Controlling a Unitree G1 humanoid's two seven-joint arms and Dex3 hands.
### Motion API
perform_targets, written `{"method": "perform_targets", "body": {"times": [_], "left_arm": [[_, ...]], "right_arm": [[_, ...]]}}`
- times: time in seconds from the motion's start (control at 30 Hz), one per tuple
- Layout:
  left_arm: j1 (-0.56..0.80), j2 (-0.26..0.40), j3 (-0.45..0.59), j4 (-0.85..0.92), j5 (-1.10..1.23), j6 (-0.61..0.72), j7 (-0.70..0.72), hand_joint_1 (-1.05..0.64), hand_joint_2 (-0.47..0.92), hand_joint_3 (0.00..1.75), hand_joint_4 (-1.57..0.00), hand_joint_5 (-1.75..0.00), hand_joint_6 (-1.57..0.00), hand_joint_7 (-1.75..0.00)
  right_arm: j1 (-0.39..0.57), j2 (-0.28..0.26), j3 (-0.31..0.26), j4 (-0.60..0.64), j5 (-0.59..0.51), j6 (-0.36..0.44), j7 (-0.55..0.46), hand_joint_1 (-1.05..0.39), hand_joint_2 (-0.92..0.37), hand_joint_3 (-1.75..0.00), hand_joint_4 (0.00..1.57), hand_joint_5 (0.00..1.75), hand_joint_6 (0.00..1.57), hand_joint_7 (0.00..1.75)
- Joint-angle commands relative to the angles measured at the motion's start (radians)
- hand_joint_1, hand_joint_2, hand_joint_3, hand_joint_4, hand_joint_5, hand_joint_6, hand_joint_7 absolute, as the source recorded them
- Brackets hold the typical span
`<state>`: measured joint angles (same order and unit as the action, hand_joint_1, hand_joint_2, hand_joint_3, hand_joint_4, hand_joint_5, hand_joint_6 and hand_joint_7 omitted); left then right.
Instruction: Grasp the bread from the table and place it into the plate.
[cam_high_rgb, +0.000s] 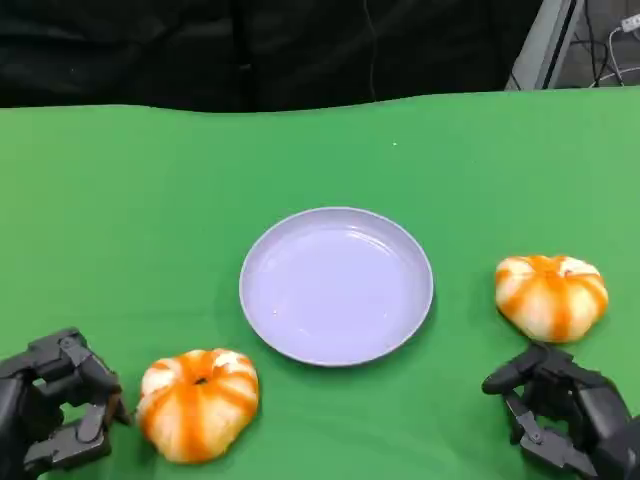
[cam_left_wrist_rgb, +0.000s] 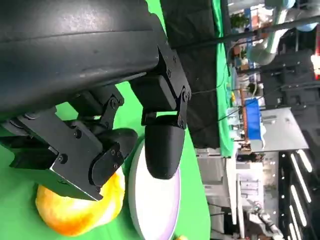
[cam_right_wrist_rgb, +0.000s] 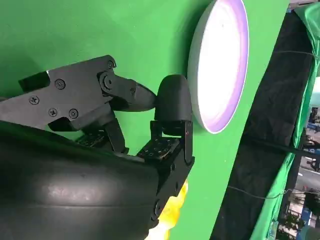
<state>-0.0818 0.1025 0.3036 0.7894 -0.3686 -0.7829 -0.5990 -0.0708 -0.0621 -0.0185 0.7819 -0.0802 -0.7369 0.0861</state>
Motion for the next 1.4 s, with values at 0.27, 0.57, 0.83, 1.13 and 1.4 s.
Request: {"method": "perform_targets", "body": {"times": [0.27,0.57,0.83,1.13,1.4], "left_arm": [[0.022,-0.046,0.045,-0.101,-0.206,0.180,-0.135,-0.18,0.91,0.19,-0.76,-0.85,-1.00,-0.32],[0.030,-0.029,0.041,-0.095,-0.153,0.099,-0.235,-0.56,0.92,0.15,-0.55,-0.01,-0.52,0.00],[0.024,0.006,0.002,-0.053,0.064,-0.116,-0.120,-0.87,0.92,0.14,-0.42,0.00,-0.41,0.00],[0.107,0.126,-0.106,-0.216,0.489,-0.127,0.151,-1.05,0.92,0.29,-0.16,0.00,-0.19,0.00],[0.187,0.175,-0.220,-0.493,0.727,0.140,0.274,-1.05,0.92,0.35,-0.09,0.00,-0.21,-0.01]], "right_arm": [[-0.013,-0.018,-0.003,0.027,0.000,-0.008,-0.010,-0.15,-0.81,-0.70,0.69,1.75,0.74,1.27],[-0.020,-0.015,-0.001,0.037,-0.005,-0.007,-0.020,-0.16,-0.81,-0.70,0.69,1.75,0.75,1.24],[-0.022,-0.011,0.004,0.038,-0.013,-0.006,-0.030,-0.15,-0.80,-0.71,0.69,1.75,0.75,1.25],[-0.025,-0.007,0.006,0.038,-0.014,-0.003,-0.034,-0.16,-0.80,-0.71,0.69,1.75,0.74,1.26],[-0.029,-0.006,0.005,0.043,-0.009,-0.004,-0.032,-0.16,-0.81,-0.70,0.69,1.75,0.74,1.26]]}}
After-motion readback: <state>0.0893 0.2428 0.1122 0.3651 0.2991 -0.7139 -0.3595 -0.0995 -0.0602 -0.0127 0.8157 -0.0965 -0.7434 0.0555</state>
